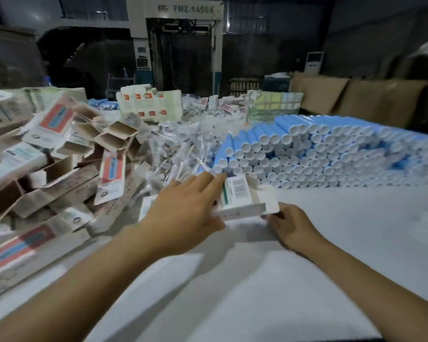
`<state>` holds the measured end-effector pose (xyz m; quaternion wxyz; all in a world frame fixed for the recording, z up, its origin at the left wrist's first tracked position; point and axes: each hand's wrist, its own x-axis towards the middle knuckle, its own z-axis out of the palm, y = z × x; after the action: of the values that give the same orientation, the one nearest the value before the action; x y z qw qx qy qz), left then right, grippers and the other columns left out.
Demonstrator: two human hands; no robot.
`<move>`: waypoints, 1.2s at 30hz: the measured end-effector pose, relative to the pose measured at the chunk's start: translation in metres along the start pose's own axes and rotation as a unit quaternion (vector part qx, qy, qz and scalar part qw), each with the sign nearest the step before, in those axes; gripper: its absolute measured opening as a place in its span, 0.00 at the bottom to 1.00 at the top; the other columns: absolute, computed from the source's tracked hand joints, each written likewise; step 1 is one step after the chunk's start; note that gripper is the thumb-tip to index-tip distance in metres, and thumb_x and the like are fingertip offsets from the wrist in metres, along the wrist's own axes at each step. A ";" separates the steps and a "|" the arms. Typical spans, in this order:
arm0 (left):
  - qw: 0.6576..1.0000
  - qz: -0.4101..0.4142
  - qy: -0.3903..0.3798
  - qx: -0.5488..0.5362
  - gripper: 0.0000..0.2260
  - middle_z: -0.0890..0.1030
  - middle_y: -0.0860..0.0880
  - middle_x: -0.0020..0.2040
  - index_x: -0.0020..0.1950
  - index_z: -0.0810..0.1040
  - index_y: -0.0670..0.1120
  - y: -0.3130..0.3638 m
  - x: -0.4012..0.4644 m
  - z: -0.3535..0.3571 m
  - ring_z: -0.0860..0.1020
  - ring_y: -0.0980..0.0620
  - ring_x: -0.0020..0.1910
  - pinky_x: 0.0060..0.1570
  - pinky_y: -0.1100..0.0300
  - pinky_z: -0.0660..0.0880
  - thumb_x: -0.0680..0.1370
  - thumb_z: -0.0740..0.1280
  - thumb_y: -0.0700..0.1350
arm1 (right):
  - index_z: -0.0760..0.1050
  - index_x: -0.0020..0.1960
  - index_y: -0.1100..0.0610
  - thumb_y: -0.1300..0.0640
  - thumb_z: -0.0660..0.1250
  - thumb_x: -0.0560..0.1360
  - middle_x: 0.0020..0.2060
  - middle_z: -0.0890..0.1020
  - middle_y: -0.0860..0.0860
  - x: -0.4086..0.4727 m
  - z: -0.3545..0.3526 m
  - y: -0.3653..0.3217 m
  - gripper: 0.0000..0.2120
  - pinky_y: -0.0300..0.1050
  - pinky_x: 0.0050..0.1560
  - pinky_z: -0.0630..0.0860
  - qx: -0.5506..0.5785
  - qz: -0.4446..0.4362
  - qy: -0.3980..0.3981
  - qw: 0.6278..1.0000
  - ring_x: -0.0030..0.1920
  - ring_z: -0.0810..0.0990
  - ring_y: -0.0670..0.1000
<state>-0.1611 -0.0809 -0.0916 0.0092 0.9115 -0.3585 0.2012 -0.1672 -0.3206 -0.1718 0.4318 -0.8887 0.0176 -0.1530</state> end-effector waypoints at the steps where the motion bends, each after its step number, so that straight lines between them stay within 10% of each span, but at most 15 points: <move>1: 1.000 0.017 -0.023 -0.003 0.38 0.62 0.52 0.70 0.77 0.45 0.50 0.011 0.005 0.017 0.65 0.49 0.66 0.60 0.55 0.64 0.76 0.61 0.63 | 0.81 0.42 0.60 0.72 0.63 0.73 0.34 0.81 0.46 0.003 -0.003 0.001 0.11 0.37 0.38 0.71 0.066 0.042 0.030 0.996 0.37 0.77 0.44; 9: 0.999 0.033 -0.041 0.002 0.33 0.64 0.52 0.68 0.77 0.49 0.49 0.035 0.020 0.081 0.65 0.48 0.63 0.58 0.53 0.62 0.77 0.55 0.61 | 0.78 0.46 0.62 0.71 0.58 0.76 0.35 0.80 0.55 0.016 -0.015 0.008 0.11 0.38 0.31 0.75 0.352 0.191 0.160 0.902 0.33 0.77 0.49; 15: 0.999 0.034 -0.018 -0.011 0.32 0.64 0.52 0.69 0.77 0.49 0.48 0.036 0.017 0.085 0.65 0.48 0.63 0.58 0.52 0.63 0.77 0.53 0.61 | 0.78 0.52 0.55 0.62 0.62 0.77 0.37 0.78 0.46 0.061 -0.045 -0.049 0.08 0.31 0.35 0.69 0.050 -0.033 0.196 0.979 0.36 0.75 0.44; 19: 0.999 0.043 -0.018 -0.013 0.33 0.65 0.51 0.68 0.77 0.48 0.48 0.034 0.017 0.082 0.66 0.47 0.62 0.58 0.52 0.64 0.77 0.52 0.61 | 0.75 0.58 0.61 0.63 0.58 0.76 0.52 0.78 0.56 0.132 -0.051 -0.105 0.13 0.40 0.43 0.67 -0.157 -0.135 0.200 0.958 0.47 0.75 0.53; 24: 0.999 0.037 -0.019 -0.018 0.32 0.63 0.52 0.70 0.77 0.46 0.49 0.033 0.019 0.086 0.64 0.48 0.64 0.59 0.53 0.61 0.78 0.52 0.61 | 0.72 0.62 0.59 0.62 0.57 0.77 0.57 0.77 0.57 0.189 -0.039 -0.135 0.15 0.49 0.43 0.69 -0.528 -0.005 0.036 0.849 0.50 0.75 0.57; 36: 0.999 0.035 -0.001 -0.038 0.32 0.63 0.54 0.70 0.77 0.47 0.50 0.032 0.022 0.090 0.64 0.50 0.64 0.60 0.54 0.61 0.77 0.52 0.61 | 0.73 0.51 0.60 0.61 0.67 0.74 0.46 0.73 0.57 0.207 -0.038 -0.140 0.07 0.49 0.43 0.73 -0.592 0.027 -0.112 0.798 0.45 0.74 0.58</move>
<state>-0.1350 -0.1332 -0.1706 0.0369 0.8975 -0.3977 0.1870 0.0053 -0.2959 0.0117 -0.1752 -0.9812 0.0807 -0.0007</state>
